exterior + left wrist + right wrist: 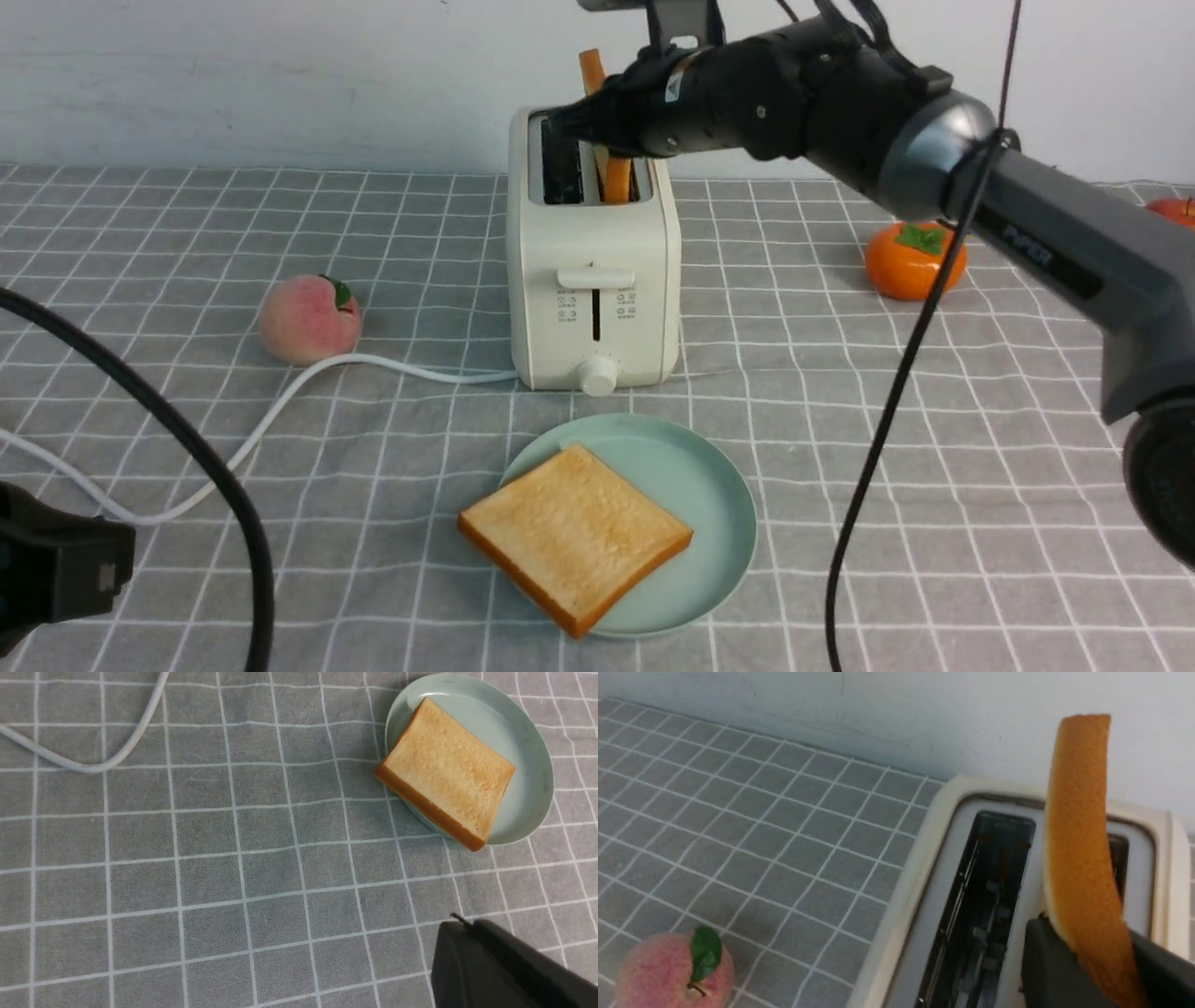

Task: Take toasted bread from bread machine on grey coffee table place on plate.
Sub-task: 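Grasp the toast slice in the toaster and pull it up out of the slot with the right gripper, then place the held slice of bread on top of the slice on the plate with the right gripper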

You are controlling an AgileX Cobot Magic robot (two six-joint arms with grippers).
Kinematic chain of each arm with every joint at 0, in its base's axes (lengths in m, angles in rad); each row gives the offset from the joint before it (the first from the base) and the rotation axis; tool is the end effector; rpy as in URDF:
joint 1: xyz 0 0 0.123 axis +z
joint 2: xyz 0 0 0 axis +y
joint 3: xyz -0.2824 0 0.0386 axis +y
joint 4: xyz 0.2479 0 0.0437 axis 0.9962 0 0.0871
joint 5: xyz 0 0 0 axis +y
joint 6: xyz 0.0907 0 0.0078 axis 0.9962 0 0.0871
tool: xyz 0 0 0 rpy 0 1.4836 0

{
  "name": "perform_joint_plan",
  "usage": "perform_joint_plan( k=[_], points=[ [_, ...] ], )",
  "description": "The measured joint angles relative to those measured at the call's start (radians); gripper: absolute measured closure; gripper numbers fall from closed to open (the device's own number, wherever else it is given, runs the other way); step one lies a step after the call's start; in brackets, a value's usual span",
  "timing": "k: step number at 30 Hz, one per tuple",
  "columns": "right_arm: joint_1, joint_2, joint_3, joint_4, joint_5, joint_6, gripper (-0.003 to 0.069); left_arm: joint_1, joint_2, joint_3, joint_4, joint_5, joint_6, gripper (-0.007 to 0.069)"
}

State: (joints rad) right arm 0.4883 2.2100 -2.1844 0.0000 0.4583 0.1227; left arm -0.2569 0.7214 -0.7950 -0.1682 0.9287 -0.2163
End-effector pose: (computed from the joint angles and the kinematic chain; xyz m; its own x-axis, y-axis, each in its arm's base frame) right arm 0.4701 0.2497 0.3287 -0.3961 -0.0718 -0.9154 -0.4238 0.8987 0.1129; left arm 0.1156 -0.0430 0.3380 -0.7417 -0.1252 -0.6590 0.1200 0.9418 -0.3140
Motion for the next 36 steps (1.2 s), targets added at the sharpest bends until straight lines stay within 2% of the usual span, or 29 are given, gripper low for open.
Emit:
perform_joint_plan(
  k=[4, 10, 12, 14, 15, 16, 17, 18, 19, 23, 28, 36],
  points=[
    [0.001, -0.150, 0.002, 0.006, 0.044, -0.001, 0.0547, 0.000, 0.000, 0.000, 0.014, 0.000, 0.000, 0.0638],
    [-0.010, -0.396, -0.008, 0.013, 0.267, -0.017, 0.0547, 0.000, 0.000, 0.000, 0.031, 0.000, 0.000, 0.0638],
    [-0.025, -0.469, -0.008, 0.022, 0.381, -0.026, 0.0547, 0.000, 0.000, 0.000, 0.035, -0.001, 0.000, 0.0638],
    [-0.062, -0.547, -0.008, 0.054, 0.588, -0.056, 0.0547, 0.000, 0.000, 0.000, 0.037, -0.005, 0.000, 0.0638],
    [-0.069, -0.551, -0.008, 0.063, 0.620, -0.062, 0.0547, 0.000, 0.000, 0.000, 0.037, -0.007, 0.000, 0.0638],
    [-0.097, -0.582, -0.008, 0.106, 0.733, -0.092, 0.0547, 0.000, 0.000, 0.000, 0.038, -0.015, 0.000, 0.0638],
    [-0.101, -0.582, -0.008, 0.113, 0.743, -0.096, 0.0547, 0.000, 0.000, 0.000, 0.038, -0.016, 0.000, 0.0638],
    [-0.127, -0.597, 0.003, 0.190, 0.794, -0.137, 0.0547, 0.000, 0.000, 0.000, 0.038, -0.024, 0.000, 0.0638],
    [-0.133, -0.599, 0.006, 0.200, 0.798, -0.141, 0.0547, 0.000, 0.000, 0.000, 0.038, -0.026, 0.000, 0.0638],
    [-0.178, -0.632, 0.190, 0.505, 0.807, -0.244, 0.0547, 0.000, 0.000, 0.000, 0.038, -0.042, 0.000, 0.0638],
    [-0.182, -0.623, 0.507, 0.776, 0.777, -0.391, 0.0547, 0.000, 0.000, 0.000, 0.040, -0.046, 0.000, 0.0638],
    [-0.182, -0.508, 0.839, 0.989, 0.551, -0.590, 0.0547, 0.000, 0.000, 0.000, 0.061, -0.046, 0.002, 0.0638]
  ],
)
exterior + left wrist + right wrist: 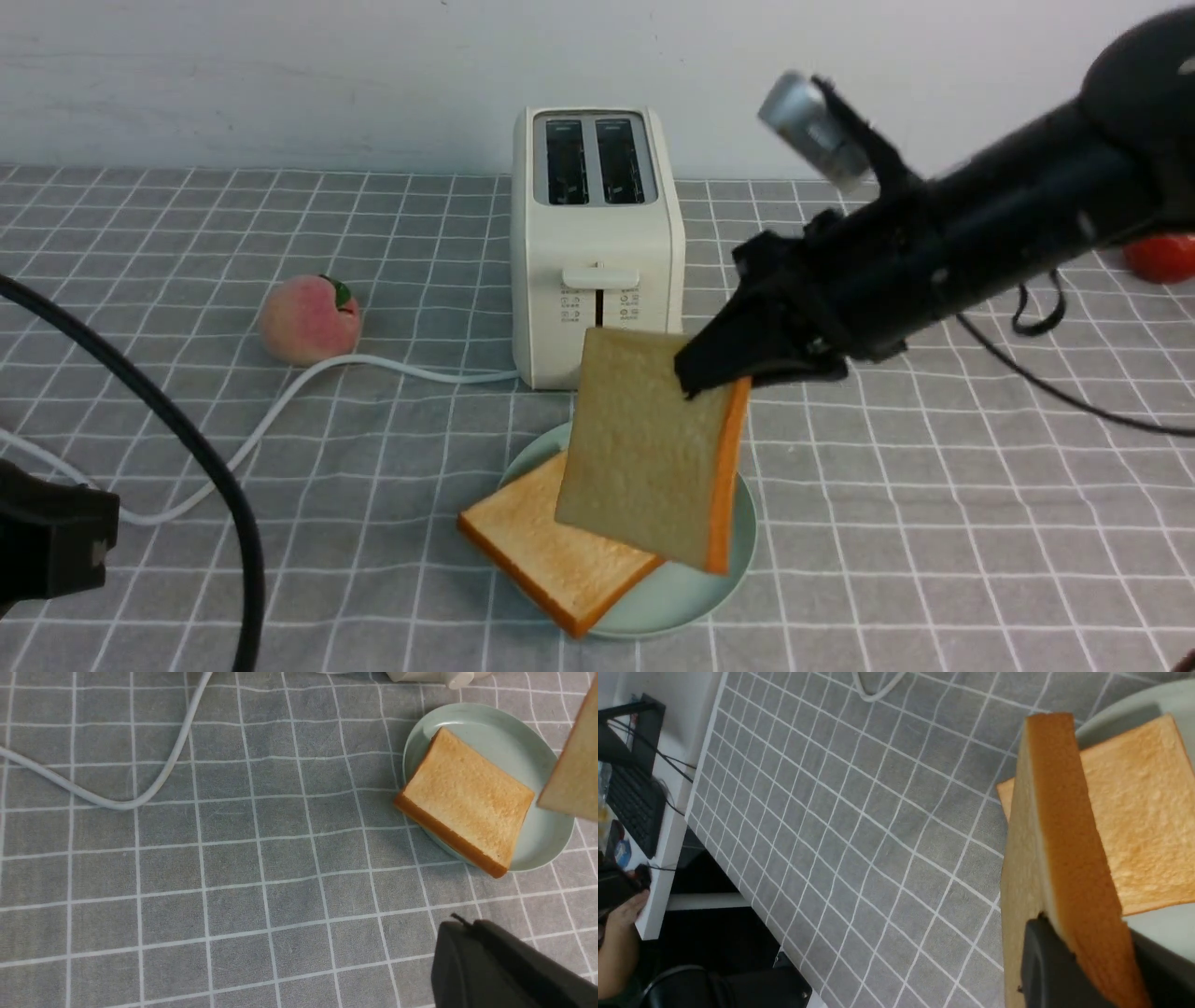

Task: Take toasted bread from bread machine on grey coffee table place on plate.
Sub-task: 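Place the held slice of bread on top of the slice on the plate with the right gripper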

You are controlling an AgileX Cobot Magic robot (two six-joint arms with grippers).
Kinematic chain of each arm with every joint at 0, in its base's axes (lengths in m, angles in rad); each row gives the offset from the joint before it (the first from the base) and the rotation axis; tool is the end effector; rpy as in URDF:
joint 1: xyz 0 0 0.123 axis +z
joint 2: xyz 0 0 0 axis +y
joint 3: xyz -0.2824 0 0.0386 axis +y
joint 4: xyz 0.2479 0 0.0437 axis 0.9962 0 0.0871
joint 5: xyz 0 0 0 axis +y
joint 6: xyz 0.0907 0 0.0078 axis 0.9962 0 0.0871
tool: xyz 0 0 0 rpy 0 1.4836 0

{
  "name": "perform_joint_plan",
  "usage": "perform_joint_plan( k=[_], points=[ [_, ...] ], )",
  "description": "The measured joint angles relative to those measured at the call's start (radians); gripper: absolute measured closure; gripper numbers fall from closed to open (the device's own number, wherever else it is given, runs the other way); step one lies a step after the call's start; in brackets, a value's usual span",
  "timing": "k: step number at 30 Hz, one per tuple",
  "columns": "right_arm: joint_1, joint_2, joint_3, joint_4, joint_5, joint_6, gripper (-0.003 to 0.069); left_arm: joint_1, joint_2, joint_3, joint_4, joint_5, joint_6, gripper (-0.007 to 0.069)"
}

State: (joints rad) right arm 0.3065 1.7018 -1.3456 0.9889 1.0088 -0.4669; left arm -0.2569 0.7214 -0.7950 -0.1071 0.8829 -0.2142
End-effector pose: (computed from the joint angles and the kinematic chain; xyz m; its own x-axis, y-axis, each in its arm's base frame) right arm 0.3220 0.1695 0.2987 -0.9013 -0.1278 -0.4138 -0.4030 0.5974 0.6933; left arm 0.1196 -0.0392 0.3404 -0.6993 -0.1034 -0.7073 0.1234 0.9572 -0.2619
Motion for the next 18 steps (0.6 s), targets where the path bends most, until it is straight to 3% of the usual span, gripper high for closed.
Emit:
perform_joint_plan(
  k=[11, 14, 15, 16, 17, 18],
  points=[
    [0.000, 0.205, 0.030, 0.113, -0.186, -0.029, 0.0522, 0.000, 0.000, 0.000, 0.010, -0.003, 0.001, 0.0638],
    [-0.001, 0.233, 0.030, 0.079, -0.199, -0.029, 0.0417, 0.000, 0.000, 0.000, 0.010, -0.003, 0.001, 0.0638],
    [-0.001, 0.233, 0.030, 0.048, -0.199, -0.029, 0.0348, 0.000, 0.000, 0.000, 0.010, -0.003, 0.001, 0.0638],
    [-0.001, 0.233, 0.030, 0.038, -0.199, -0.029, 0.0337, 0.000, 0.000, 0.000, 0.010, -0.003, 0.001, 0.0638],
    [-0.001, 0.230, 0.030, 0.006, -0.197, -0.029, 0.0251, 0.000, 0.000, 0.000, 0.010, -0.003, 0.001, 0.0638],
    [-0.001, 0.228, 0.030, 0.001, -0.196, -0.029, 0.0241, 0.000, 0.000, 0.000, 0.010, -0.003, 0.001, 0.0638]
  ],
)
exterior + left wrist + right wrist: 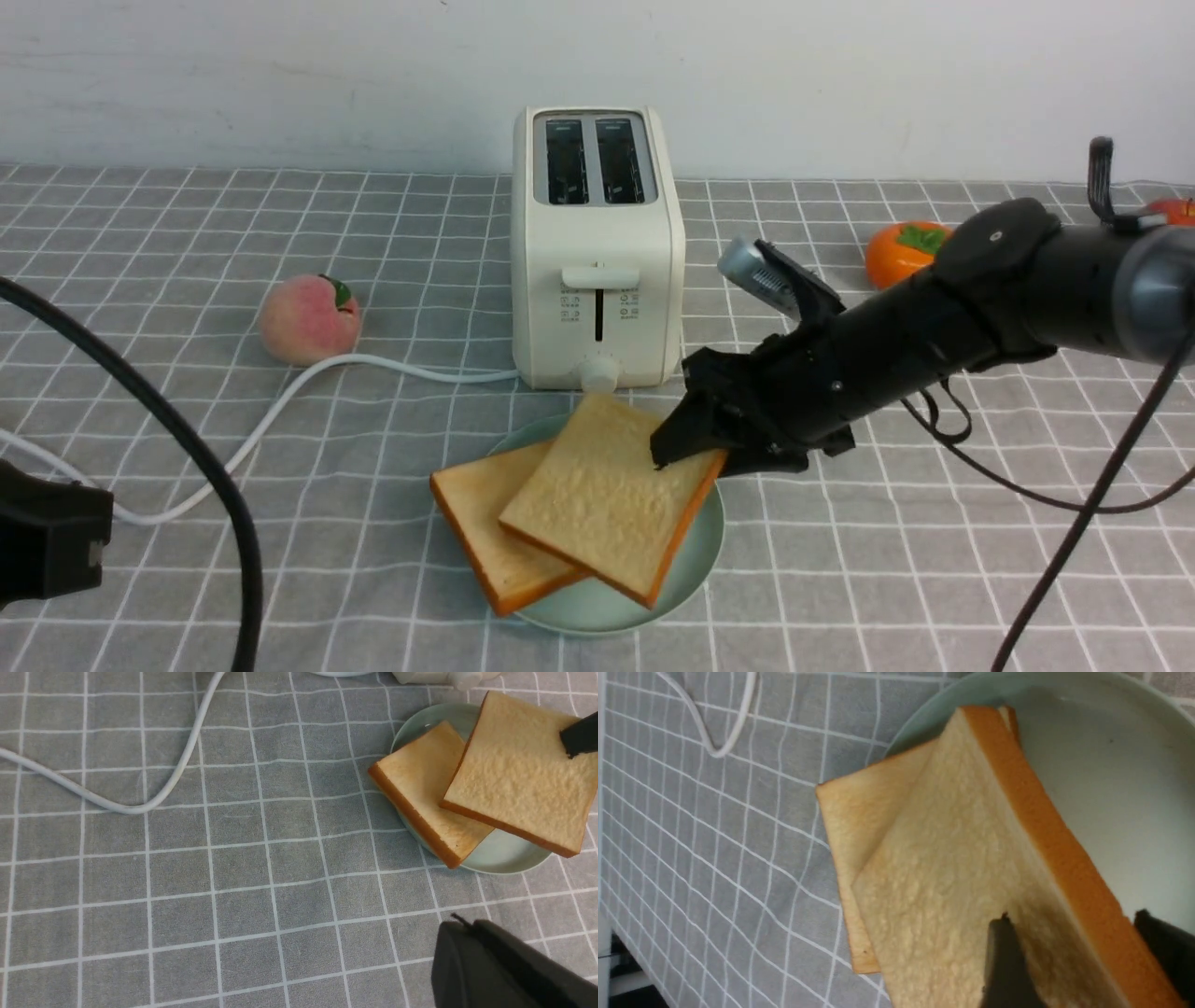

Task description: Take toasted bread from bread machine on grey coffee table place on plate.

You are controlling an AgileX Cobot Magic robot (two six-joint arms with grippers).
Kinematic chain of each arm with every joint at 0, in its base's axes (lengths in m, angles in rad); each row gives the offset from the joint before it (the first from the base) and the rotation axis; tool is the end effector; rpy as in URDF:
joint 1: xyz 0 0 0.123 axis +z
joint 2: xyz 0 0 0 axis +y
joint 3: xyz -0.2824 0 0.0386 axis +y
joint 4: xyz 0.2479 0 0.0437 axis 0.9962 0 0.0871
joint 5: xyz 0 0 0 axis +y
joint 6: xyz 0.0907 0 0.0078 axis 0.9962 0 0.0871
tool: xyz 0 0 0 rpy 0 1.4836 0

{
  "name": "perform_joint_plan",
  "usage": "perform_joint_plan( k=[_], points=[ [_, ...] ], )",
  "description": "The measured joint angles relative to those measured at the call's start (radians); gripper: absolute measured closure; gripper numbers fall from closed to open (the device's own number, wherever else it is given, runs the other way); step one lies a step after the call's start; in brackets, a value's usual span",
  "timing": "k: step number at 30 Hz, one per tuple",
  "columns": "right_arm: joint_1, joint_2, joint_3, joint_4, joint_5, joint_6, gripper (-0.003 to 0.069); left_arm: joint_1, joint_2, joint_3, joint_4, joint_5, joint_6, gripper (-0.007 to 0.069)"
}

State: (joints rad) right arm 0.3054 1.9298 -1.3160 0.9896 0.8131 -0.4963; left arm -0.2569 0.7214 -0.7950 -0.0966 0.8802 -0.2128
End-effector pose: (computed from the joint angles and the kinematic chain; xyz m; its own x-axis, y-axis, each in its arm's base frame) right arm 0.3638 0.1727 0.2039 -0.9498 -0.0439 -0.3099 -0.2464 0.7153 0.6539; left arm 0.1199 -0.0385 0.3405 -0.6952 -0.0968 -0.7123 0.1238 0.9600 -0.2513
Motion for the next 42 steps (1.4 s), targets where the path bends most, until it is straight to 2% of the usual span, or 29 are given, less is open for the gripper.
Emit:
perform_joint_plan(
  k=[2, 4, 6, 8, 9, 11, 13, 15, 16, 17, 18, 19, 21, 22, 23, 26, 27, 28, 31, 37, 42],
  points=[
    [0.000, -0.030, -0.001, -0.080, 0.005, 0.000, 0.0120, 0.000, 0.000, 0.000, 0.000, 0.000, 0.000, 0.0638],
    [0.000, -0.084, -0.009, -0.162, 0.019, 0.002, 0.0069, 0.000, 0.000, 0.000, 0.000, 0.000, 0.000, 0.0638],
    [0.000, -0.122, -0.015, -0.208, 0.027, 0.017, 0.0062, 0.000, 0.000, 0.000, 0.000, 0.000, 0.000, 0.0638],
    [0.000, -0.246, -0.035, -0.355, 0.052, 0.117, 0.0106, 0.000, 0.000, 0.000, 0.000, 0.000, 0.000, 0.0638],
    [0.000, -0.268, -0.036, -0.366, 0.053, 0.126, 0.0113, 0.000, 0.000, 0.000, 0.000, 0.000, 0.000, 0.0638],
    [0.000, -0.414, -0.041, -0.501, 0.076, 0.242, 0.0235, 0.000, 0.000, 0.000, 0.000, 0.000, 0.000, 0.0638],
    [0.000, -0.519, -0.041, -0.585, 0.103, 0.319, 0.0353, 0.000, 0.000, 0.000, 0.000, -0.003, 0.000, 0.0638],
    [0.000, -0.656, -0.031, -0.694, 0.128, 0.431, 0.0539, 0.000, 0.000, 0.000, 0.000, -0.011, 0.000, 0.0638],
    [0.000, -0.729, -0.014, -0.743, 0.126, 0.488, 0.0605, 0.000, 0.000, 0.000, 0.000, -0.017, 0.000, 0.0638],
    [0.000, -0.837, 0.019, -0.806, 0.117, 0.558, 0.0651, 0.000, 0.000, 0.000, 0.000, -0.027, 0.000, 0.0638],
    [0.000, -0.902, 0.057, -0.860, 0.100, 0.615, 0.0667, 0.000, 0.000, 0.000, 0.000, -0.036, 0.000, 0.0638],
    [0.000, -0.935, 0.066, -0.871, 0.100, 0.615, 0.0667, 0.000, 0.000, 0.000, 0.000, -0.037, 0.000, 0.0638],
    [0.000, -1.163, 0.232, -1.023, -0.011, 0.746, 0.0669, 0.000, 0.000, 0.000, 0.000, -0.062, -0.003, 0.0638],
    [0.000, -1.181, 0.232, -1.023, -0.011, 0.751, 0.0669, 0.000, 0.000, 0.000, 0.000, -0.064, -0.003, 0.0638],
    [0.000, -1.331, 0.359, -1.103, -0.109, 0.778, 0.0666, 0.000, 0.000, 0.000, -0.003, -0.082, -0.003, 0.0638],
    [0.000, -1.559, 0.595, -1.224, -0.292, 0.813, 0.0665, 0.000, 0.000, 0.000, -0.012, -0.119, -0.003, 0.0638],
    [0.000, -1.591, 0.611, -1.231, -0.303, 0.818, 0.0665, 0.000, 0.000, 0.000, -0.011, -0.122, -0.003, 0.0638],
    [0.000, -1.720, 0.748, -1.281, -0.362, 0.875, 0.0665, 0.000, 0.000, 0.000, -0.018, -0.139, -0.003, 0.0638],
    [0.000, -1.872, 0.872, -1.361, -0.390, 0.974, 0.0664, 0.000, 0.000, 0.000, -0.029, -0.156, -0.003, 0.0638],
    [0.000, -1.941, 1.003, -1.571, -0.406, 1.168, 0.0657, 0.000, 0.009, 0.000, -0.044, -0.186, -0.005, 0.0638],
    [0.000, -1.941, 1.034, -1.650, -0.427, 1.198, 0.0655, 0.001, 0.014, 0.000, -0.043, -0.185, -0.005, 0.0634]
  ],
)
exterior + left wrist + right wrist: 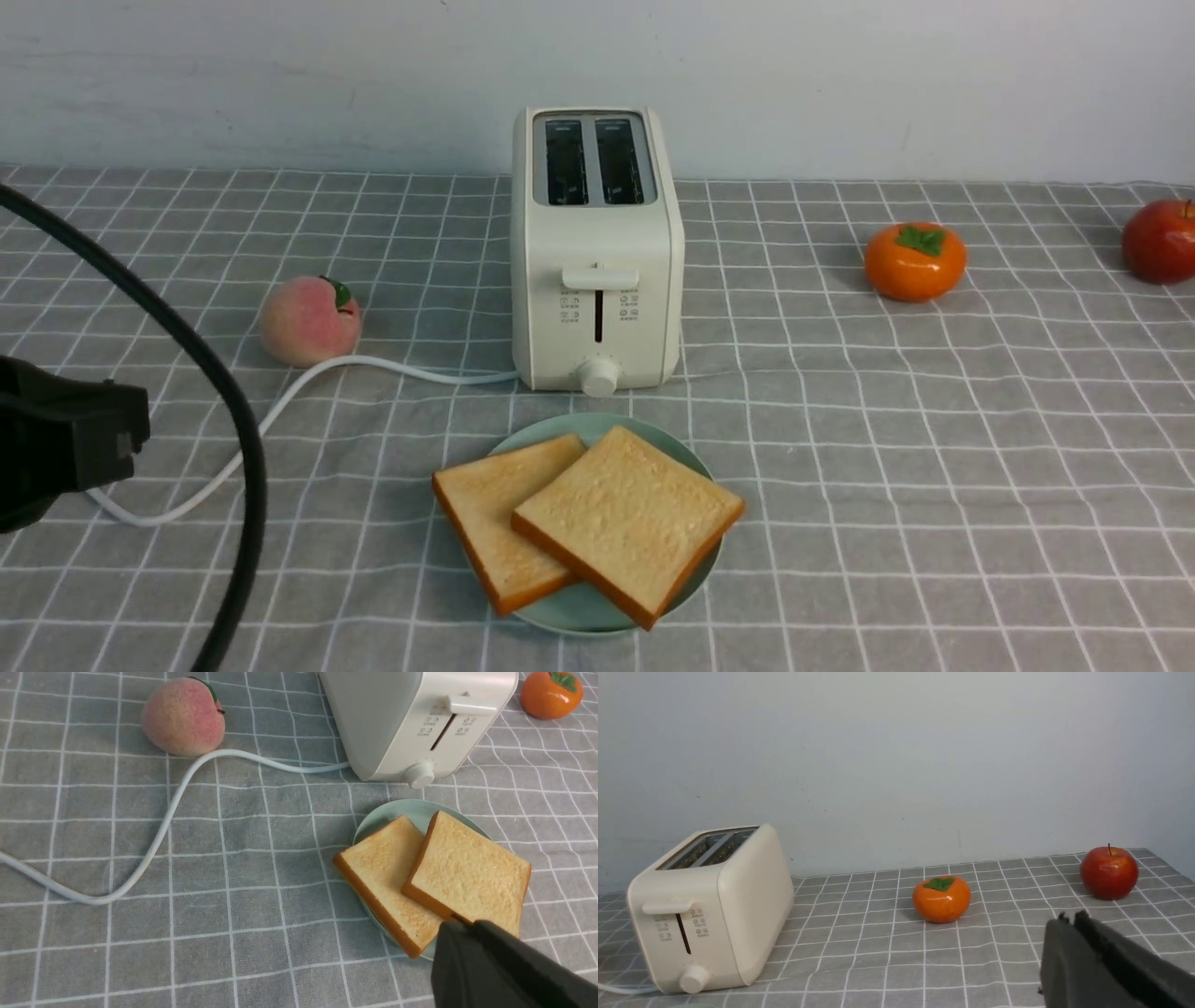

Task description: Take toasted bread from bread machine on grey coffee table place on plate.

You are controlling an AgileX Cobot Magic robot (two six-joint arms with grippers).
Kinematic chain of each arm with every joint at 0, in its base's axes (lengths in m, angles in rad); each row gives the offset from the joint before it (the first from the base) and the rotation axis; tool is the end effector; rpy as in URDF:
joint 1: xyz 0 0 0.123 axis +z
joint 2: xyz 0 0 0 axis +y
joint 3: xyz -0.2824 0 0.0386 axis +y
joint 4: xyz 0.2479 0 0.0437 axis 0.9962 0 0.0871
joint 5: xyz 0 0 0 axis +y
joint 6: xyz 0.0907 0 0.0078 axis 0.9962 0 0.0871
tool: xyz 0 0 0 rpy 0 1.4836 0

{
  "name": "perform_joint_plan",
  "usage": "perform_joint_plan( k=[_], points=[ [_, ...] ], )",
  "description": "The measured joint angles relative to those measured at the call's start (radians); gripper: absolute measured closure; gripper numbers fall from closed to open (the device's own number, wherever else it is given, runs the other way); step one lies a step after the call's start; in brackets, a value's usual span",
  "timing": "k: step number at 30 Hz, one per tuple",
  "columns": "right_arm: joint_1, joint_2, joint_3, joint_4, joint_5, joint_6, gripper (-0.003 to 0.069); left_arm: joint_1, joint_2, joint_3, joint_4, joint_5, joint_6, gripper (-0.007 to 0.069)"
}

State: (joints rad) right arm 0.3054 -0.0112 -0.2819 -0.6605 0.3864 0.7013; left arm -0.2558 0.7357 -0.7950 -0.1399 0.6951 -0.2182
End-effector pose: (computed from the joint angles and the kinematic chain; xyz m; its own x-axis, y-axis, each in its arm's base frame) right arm 0.0352 -0.0111 0.2779 0.0603 0.0980 -0.9934 -0.0775 0.9926 0.0933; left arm 0.1324 -0.0430 0.3524 -0.5786 -0.1783 -0.7959 0.1485 0.9365 -0.3178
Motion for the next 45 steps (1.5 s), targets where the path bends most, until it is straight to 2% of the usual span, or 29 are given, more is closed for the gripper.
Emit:
perform_joint_plan(
  k=[16, 21, 24, 27, 29, 33, 45],
  points=[
    [0.000, 0.000, 0.005, -0.013, -0.008, 0.002, 0.0636, 0.001, -0.029, 0.048, 0.004, -0.023, 0.004, 0.0622],
    [0.000, 0.000, 0.006, -0.014, -0.008, 0.004, 0.0627, 0.020, -0.237, 0.269, 0.005, -0.210, 0.018, 0.0618],
    [0.000, 0.000, 0.006, -0.014, -0.010, 0.004, 0.0621, 0.094, -0.461, 0.524, 0.006, -0.381, 0.020, 0.0617],
    [0.000, 0.000, 0.006, -0.014, -0.010, 0.004, 0.0616, 0.145, -0.609, 0.716, 0.008, -0.469, 0.021, 0.0615],
    [0.000, 0.000, 0.006, -0.014, -0.010, 0.004, 0.0613, 0.157, -0.697, 0.800, 0.019, -0.438, 0.021, 0.0612],
    [0.000, 0.000, 0.006, -0.015, -0.013, 0.004, 0.0606, 0.156, -0.744, 0.824, 0.068, -0.302, 0.023, 0.0607],
    [0.000, 0.000, 0.006, -0.026, -0.011, 0.004, 0.0587, 0.154, -0.746, 0.826, 0.084, -0.307, 0.025, 0.0599]
  ],
)
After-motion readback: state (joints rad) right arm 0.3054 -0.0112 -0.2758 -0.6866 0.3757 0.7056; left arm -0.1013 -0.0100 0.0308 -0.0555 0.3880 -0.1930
